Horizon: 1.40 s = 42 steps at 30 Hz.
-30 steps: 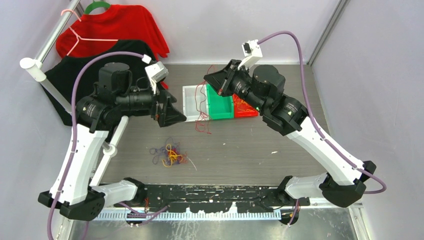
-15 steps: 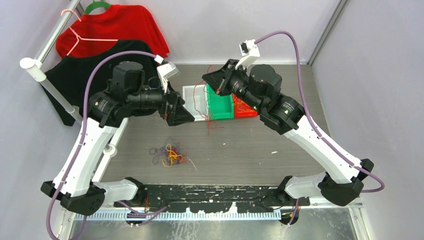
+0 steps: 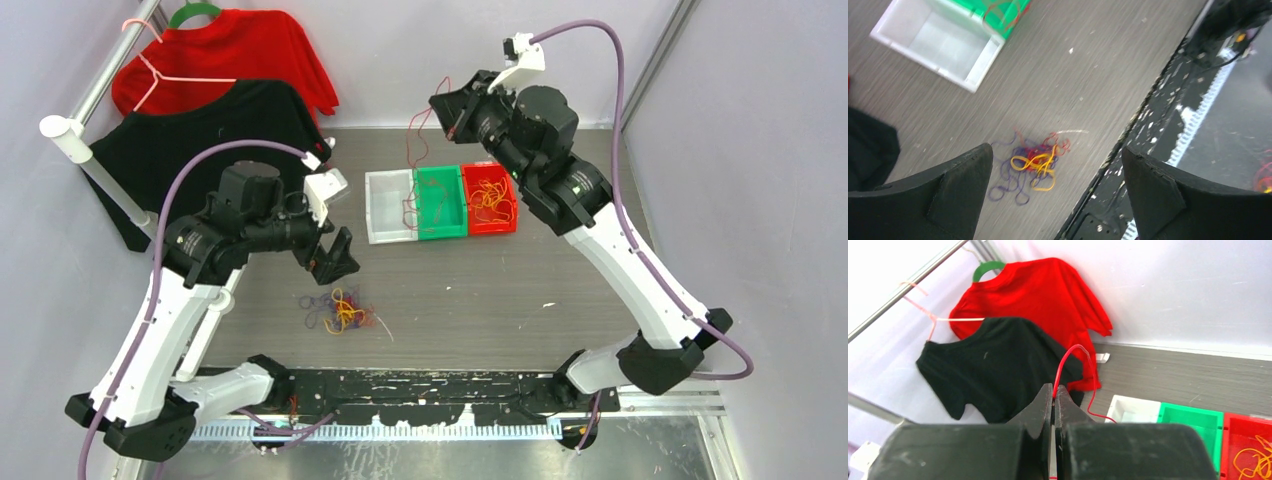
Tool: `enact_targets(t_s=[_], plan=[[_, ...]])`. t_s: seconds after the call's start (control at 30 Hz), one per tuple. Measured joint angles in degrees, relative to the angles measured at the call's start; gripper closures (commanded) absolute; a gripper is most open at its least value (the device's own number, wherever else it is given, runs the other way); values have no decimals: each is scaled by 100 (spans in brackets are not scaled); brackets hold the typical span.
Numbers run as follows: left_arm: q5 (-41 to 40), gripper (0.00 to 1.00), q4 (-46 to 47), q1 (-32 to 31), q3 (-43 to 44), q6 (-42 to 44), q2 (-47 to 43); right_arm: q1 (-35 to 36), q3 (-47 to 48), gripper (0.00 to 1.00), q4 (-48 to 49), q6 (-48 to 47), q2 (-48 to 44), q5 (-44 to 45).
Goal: Untangle the cables
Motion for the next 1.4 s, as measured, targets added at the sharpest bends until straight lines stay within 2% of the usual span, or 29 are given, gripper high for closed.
enact_targets(t_s=[0.23, 0.4, 0.87, 1.13, 1.4], plan=[[-874, 0, 0, 0, -1010, 629, -459, -407, 57, 99, 190, -63, 507, -57], [-1088, 0, -31, 0, -1425, 859, -636, -588, 57, 99, 321, -133, 966, -101], [-1311, 2, -44, 15, -1445, 1117, -785, -684, -85, 99, 527, -846, 1803, 219], [-1329, 2, -48, 15, -1445, 1147, -761, -699, -667, 99, 507, -1134, 1897, 546], [-1331, 3, -44, 26, -1458, 1158, -745, -763, -813, 99, 518, -1222, 2031, 603]])
